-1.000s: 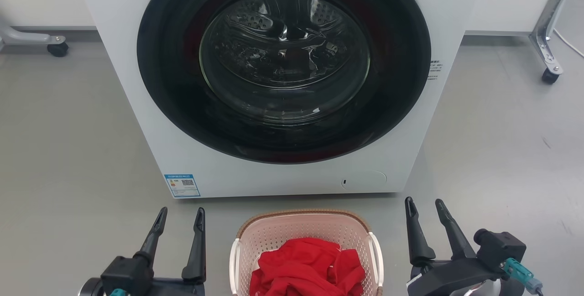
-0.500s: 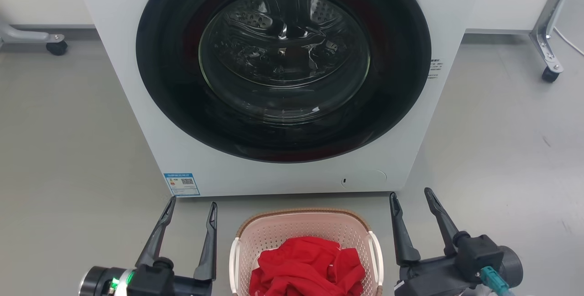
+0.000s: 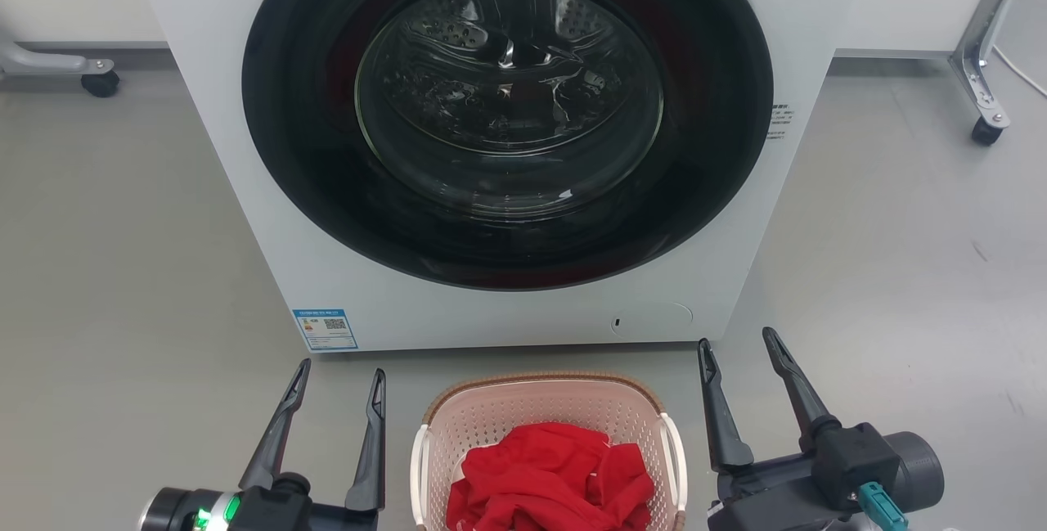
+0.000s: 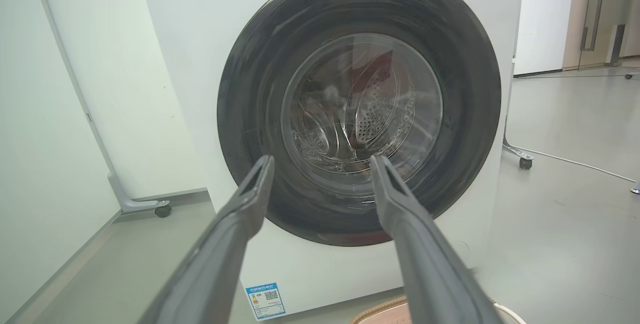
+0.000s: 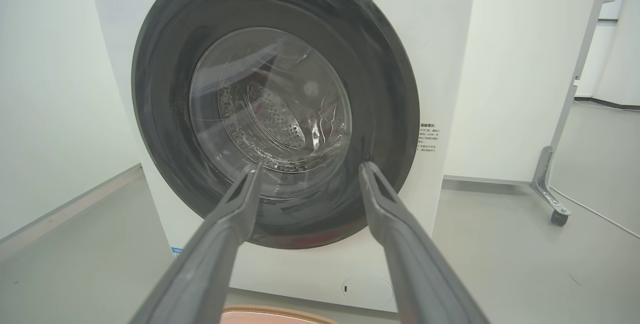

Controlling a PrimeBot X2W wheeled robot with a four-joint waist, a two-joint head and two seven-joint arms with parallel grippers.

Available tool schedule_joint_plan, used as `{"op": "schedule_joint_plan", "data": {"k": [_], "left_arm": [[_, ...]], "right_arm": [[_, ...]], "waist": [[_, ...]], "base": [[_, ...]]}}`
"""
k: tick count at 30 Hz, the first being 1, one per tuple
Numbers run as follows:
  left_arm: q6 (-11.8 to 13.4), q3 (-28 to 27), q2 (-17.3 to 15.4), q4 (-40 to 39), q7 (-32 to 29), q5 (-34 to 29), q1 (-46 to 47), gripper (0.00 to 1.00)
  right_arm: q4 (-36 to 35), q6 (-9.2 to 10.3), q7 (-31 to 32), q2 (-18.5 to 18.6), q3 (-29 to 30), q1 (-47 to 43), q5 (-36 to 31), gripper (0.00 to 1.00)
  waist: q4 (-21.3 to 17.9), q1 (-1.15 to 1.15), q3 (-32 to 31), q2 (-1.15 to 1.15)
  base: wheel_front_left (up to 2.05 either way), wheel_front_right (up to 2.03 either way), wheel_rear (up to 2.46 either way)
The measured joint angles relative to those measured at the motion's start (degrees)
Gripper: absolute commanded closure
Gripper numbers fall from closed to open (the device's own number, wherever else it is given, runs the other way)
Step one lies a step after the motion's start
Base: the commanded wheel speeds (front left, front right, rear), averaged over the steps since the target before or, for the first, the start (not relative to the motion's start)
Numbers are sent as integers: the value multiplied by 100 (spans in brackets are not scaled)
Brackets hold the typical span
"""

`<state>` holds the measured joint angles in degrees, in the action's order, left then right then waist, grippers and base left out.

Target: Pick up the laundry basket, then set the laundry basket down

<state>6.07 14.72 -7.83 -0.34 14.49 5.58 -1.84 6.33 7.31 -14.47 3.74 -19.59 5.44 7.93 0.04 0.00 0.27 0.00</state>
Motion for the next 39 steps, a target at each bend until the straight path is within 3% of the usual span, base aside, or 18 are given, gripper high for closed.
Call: {"op": "schedule_joint_plan", "data": {"k": [25,39], "left_arm": [[-1,-81,58,15,0,59,-102,0],[-2,-108,131,-91,0,60,253,0]], "right_arm": [[-96,0,-11,-22,82,-18,0,0],[-304,-11,-23,-27,291,171,18,0]], "waist": [[-6,0,91,0],[2,1,800,0]], "base": [[0,0,0],[0,0,0]]}}
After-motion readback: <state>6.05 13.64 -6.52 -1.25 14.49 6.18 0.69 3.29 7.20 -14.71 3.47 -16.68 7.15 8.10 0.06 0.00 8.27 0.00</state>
